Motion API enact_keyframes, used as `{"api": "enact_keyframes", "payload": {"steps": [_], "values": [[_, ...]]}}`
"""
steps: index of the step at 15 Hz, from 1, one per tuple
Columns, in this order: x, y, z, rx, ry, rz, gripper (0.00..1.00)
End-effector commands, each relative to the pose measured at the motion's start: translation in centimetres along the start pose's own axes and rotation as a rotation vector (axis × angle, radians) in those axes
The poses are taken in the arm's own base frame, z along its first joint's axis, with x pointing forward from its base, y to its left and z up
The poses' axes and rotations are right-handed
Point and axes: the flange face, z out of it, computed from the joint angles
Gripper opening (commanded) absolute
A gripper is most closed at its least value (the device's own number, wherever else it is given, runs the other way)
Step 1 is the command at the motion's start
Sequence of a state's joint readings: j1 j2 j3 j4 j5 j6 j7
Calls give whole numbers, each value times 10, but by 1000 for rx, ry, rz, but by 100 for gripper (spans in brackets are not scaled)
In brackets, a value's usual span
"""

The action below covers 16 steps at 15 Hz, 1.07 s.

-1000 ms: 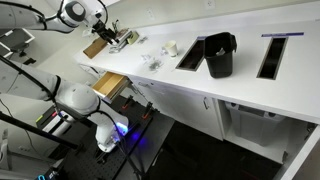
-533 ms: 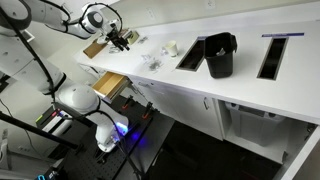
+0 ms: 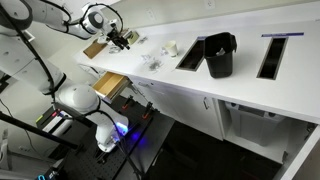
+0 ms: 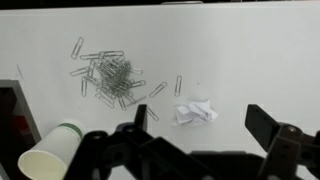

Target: Put the left piece of paper in the black bin

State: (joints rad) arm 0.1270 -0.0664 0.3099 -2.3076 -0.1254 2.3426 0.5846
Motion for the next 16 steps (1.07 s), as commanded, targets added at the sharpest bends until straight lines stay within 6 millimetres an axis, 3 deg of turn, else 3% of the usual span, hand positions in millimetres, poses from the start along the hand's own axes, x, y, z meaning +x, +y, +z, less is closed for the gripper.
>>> {"api": "enact_keyframes", "payload": {"steps": [1,8,16], "values": [[21,-10,29,63,53,59,100],[48,-19,102,109,65,73,100],[68,-29,148,104,89,74,100]]}}
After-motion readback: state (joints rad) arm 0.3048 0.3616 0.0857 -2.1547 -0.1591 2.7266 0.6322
